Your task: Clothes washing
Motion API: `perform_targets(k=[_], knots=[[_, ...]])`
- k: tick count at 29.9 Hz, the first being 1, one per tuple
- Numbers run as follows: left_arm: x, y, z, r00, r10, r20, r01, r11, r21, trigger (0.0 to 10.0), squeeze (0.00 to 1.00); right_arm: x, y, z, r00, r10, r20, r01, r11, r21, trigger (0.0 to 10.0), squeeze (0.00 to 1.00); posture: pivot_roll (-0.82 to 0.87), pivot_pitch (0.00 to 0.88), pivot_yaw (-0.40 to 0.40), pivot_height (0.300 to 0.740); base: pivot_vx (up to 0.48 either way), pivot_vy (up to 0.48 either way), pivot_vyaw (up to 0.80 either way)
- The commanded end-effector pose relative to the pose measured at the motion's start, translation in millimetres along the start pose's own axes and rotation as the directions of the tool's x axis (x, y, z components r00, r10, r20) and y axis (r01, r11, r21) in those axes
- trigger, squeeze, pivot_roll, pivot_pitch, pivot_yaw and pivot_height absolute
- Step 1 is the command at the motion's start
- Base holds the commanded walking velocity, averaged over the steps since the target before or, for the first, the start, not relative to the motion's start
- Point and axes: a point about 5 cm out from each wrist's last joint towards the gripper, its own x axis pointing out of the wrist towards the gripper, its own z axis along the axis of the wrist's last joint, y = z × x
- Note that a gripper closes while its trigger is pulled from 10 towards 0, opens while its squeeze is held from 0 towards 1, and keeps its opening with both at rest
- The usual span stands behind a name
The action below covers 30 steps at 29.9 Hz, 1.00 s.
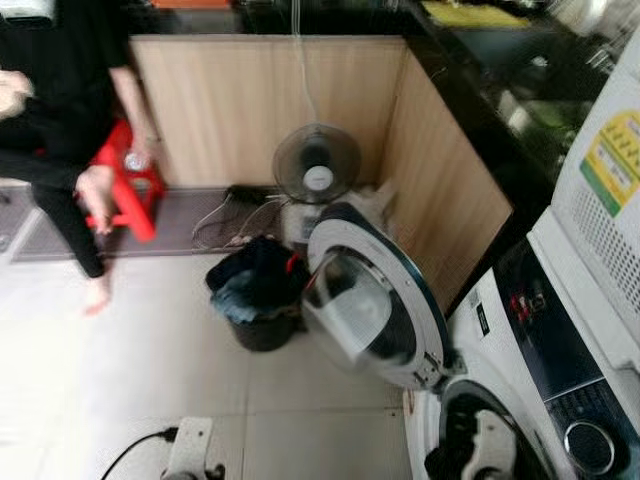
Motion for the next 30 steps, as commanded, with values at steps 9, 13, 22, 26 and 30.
perform_targets(k=[9, 13, 22, 26, 30], knots=[[-0.5, -1.3, -5.1, 1.000, -0.006, -0.014, 0.005, 1.000, -0.019, 10.0, 0.00, -1.5, -7.0, -1.1, 1.000, -0.016, 0.002, 0.016, 1.000, 0.012, 10.0, 0.00, 0.03, 0.064, -0.015, 0.740, 0.000, 0.480, 0.00], [-0.5, -1.4, -5.1, 1.000, -0.006, -0.015, 0.005, 1.000, -0.020, 10.0, 0.00, -1.5, -7.1, -1.2, 1.000, -0.017, 0.001, 0.017, 1.000, 0.011, 10.0, 0.00, 0.03, 0.064, -0.015, 0.740, 0.000, 0.416, 0.00], [-0.5, -1.8, -5.1, 1.000, -0.008, -0.014, 0.008, 1.000, -0.021, 10.0, 0.00, -1.6, -7.3, -1.3, 1.000, -0.014, -0.001, 0.014, 1.000, 0.010, 10.0, 0.00, 0.03, 0.059, -0.018, 0.740, 0.000, 0.288, 0.00], [-0.5, -1.8, -5.0, 1.000, -0.010, -0.013, 0.010, 1.000, -0.020, 10.0, 0.00, -1.5, -7.0, -1.2, 1.000, -0.011, 0.001, 0.011, 1.000, 0.011, 10.0, 0.00, 0.03, 0.059, -0.018, 0.740, 0.000, 0.000, 0.00], [-0.5, -1.7, -5.1, 1.000, -0.010, -0.014, 0.010, 1.000, -0.024, 10.0, 0.00, -1.5, -6.9, -1.2, 1.000, -0.012, 0.000, 0.012, 1.000, 0.011, 10.0, 0.00, 0.03, 0.061, -0.016, 0.740, 0.000, 0.000, 0.00]])
